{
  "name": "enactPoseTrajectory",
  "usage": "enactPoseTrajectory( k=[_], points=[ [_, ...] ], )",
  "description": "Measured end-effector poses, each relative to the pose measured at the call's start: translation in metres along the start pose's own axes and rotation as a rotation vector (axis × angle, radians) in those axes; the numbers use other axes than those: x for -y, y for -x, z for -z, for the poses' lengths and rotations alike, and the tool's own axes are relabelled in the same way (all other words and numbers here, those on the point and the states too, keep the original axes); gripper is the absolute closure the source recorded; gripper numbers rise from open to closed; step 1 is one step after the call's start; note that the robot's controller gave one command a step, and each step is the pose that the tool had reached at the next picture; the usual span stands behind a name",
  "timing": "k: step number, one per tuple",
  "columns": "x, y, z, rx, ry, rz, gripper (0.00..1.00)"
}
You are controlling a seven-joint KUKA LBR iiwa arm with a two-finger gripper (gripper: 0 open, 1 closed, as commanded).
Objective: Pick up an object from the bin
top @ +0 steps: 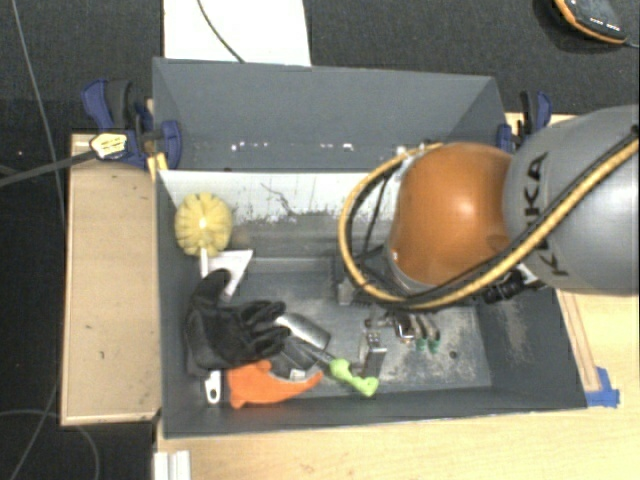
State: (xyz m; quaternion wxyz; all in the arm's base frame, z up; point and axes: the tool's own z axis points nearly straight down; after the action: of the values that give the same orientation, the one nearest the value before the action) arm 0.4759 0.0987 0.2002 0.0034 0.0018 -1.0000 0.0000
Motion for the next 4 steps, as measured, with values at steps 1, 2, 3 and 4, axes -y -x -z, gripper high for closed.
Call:
enactPoseTrajectory(
  k=[1,2,3,4],
  points=[
    [0.001,0.002,0.004,0.009,0.001,-0.006,0.0],
    [0.006,0.008,-0.118,0.009,0.001,0.111,0.0],
    [-0.077,0.012,-0.037,0.014,0.007,-0.31,0.0],
    [0.009,0.008,-0.133,0.005,-0.001,0.112,0.0]
  ],
)
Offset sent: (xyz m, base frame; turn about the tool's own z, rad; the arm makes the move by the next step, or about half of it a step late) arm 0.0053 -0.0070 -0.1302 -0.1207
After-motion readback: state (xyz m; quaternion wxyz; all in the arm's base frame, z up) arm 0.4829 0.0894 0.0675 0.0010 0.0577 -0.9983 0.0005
